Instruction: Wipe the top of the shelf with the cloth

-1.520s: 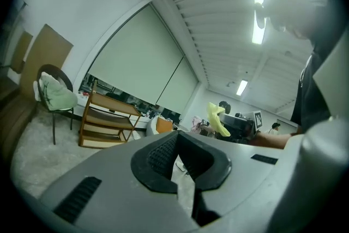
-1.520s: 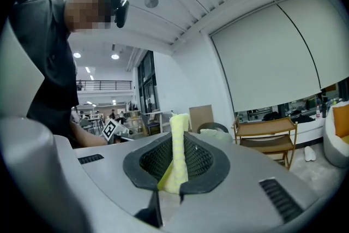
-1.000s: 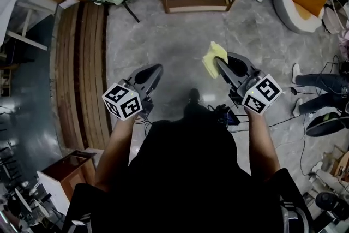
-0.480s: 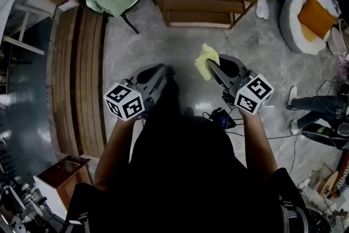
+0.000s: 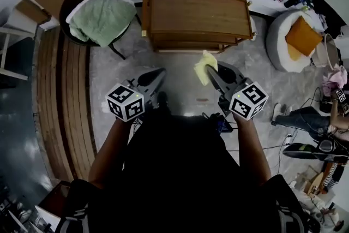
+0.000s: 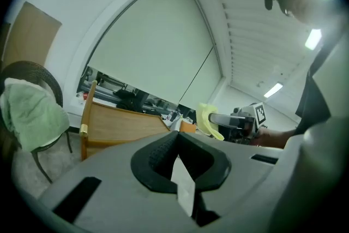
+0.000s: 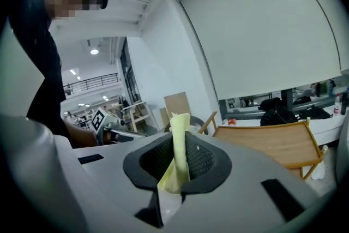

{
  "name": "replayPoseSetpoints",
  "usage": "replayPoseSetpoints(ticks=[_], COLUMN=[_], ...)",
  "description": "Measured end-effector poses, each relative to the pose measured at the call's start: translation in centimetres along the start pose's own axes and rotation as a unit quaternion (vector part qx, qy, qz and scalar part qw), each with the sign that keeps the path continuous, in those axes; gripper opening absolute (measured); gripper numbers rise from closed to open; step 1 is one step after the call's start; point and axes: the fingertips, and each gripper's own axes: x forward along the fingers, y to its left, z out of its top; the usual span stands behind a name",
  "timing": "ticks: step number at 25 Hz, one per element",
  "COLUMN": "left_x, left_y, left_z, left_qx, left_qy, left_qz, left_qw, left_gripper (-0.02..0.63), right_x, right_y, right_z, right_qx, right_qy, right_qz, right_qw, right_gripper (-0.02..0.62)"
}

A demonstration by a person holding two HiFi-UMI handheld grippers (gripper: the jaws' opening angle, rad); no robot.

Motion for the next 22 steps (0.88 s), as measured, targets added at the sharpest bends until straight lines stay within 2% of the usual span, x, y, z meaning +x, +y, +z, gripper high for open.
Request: replayPoseSetpoints(ticks=[4,11,17,22], left_x=[3.3,9.6,14.6,17.5], left_y=[4.1,7.8,12.1,15.2], left_z=[2.9,4.9,7.1,9.3], left_qx=[-0.008,-0.030,-0.052,-0.088], left_qy=[0.009,0.024,0.021,0.022], left_qz=[-0.013,-0.001,0.081,0.157], left_qw=[0.9998,0.9993,0.9952,0.9834], left_gripper=[0.011,0.011,0.011,0.011], right_x=[3.9,7.7,12.6,17.8], right_y=[-3.2,-10.8,-18.7,-23.2], right_z=[2.6,4.0,4.4,5.2], right_qx=[-0.010,-0.001,0.017,0.013], right_qy=[0.007,0.021,0.037,0.065], right_qz=[-0.017,-0.010,0.053,0.114], right_qw=[1.000,1.000,0.998,0.991], right_gripper=[0.048,0.048,0.048,0.048])
